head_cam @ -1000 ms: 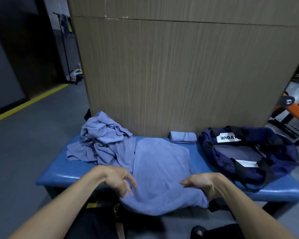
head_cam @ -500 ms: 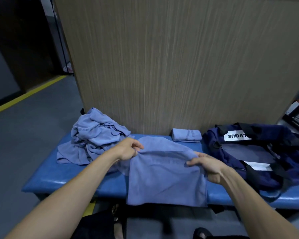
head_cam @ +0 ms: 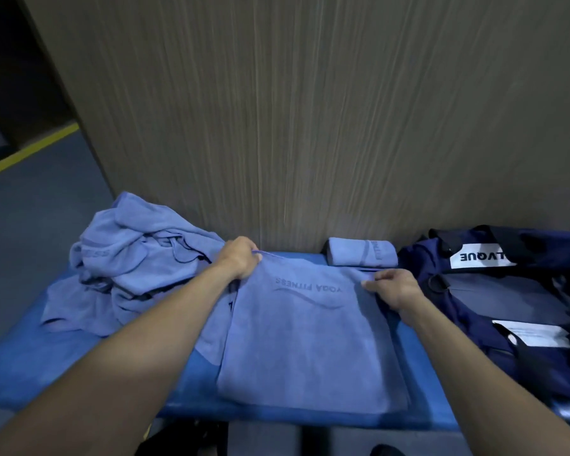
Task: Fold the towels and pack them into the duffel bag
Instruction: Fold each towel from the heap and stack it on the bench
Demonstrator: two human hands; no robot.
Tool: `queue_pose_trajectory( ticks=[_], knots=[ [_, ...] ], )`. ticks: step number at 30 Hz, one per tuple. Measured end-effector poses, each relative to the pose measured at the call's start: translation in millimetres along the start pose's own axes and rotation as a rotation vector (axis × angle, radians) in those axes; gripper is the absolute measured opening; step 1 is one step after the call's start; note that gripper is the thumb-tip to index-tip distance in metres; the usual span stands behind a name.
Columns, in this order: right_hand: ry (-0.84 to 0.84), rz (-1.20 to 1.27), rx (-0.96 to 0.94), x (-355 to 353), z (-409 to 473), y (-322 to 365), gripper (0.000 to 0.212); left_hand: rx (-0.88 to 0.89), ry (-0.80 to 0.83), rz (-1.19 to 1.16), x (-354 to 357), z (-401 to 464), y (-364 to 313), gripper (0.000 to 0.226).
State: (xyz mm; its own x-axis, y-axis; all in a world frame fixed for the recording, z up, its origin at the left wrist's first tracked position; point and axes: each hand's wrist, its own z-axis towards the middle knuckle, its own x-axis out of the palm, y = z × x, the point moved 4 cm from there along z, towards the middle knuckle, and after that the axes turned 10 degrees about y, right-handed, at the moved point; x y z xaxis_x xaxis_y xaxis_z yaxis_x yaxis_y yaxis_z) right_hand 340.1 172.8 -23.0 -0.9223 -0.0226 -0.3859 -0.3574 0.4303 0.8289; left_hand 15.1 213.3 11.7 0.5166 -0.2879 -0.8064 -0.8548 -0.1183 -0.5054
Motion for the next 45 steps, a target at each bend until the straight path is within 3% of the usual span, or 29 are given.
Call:
queue_pose_trajectory(
  ticks=[4,8,13,19,21,24,28,31,34,36,38,41,42,45],
  knots=[
    [-0.047,-0.356,0.029,7,4,-4,0.051,0.051,0.157,0.033,17,9,6,0.01],
    [-0.034,-0.404,-0.005,12,0,7,0.04,0.209,0.163,-0.026,14,-3,-6,0.01],
    [0.175,-0.035,-0.033,19,-21,11,0.028,0.387,0.309,-0.267,17,-56,-31,0.014],
    [0.458,-0.289,0.192,25,-60,6,0.02,0.254,0.519,-0.376,33,-100,-9,0.017],
    [0.55,-0.333,0.159,26,-74,5,0.018,0.252,0.546,-0.297,37,-114,-3,0.016],
    [0.572,-0.222,-0.005,24,-87,3,0.019,0.245,0.53,-0.224,46,-130,3,0.019],
    [0.467,-0.007,-0.133,30,-102,-9,0.018,0.193,0.398,-0.168,63,-140,20,0.019],
    [0.33,0.143,-0.227,31,-103,-18,0.017,0.18,0.38,-0.295,75,-149,28,0.021],
    [0.26,0.438,-0.313,29,-100,-19,0.016,0.184,0.473,-0.476,78,-158,27,0.018],
    [0.291,0.682,-0.347,29,-99,-16,0.011,0.207,0.556,-0.606,77,-161,25,0.019],
    [0.368,0.806,-0.362,28,-101,-11,0.028,0.249,0.627,-0.632,74,-166,22,0.02],
    [0.56,0.813,-0.307,27,-108,-5,0.023,0.277,0.611,-0.667,63,-171,24,0.022],
    [0.616,0.839,-0.286,24,-110,-3,0.03,0.291,0.593,-0.722,56,-170,27,0.021],
    [0.535,0.798,-0.187,10,-102,-9,0.038,0.323,0.524,-0.879,40,-163,38,0.018]
  ],
)
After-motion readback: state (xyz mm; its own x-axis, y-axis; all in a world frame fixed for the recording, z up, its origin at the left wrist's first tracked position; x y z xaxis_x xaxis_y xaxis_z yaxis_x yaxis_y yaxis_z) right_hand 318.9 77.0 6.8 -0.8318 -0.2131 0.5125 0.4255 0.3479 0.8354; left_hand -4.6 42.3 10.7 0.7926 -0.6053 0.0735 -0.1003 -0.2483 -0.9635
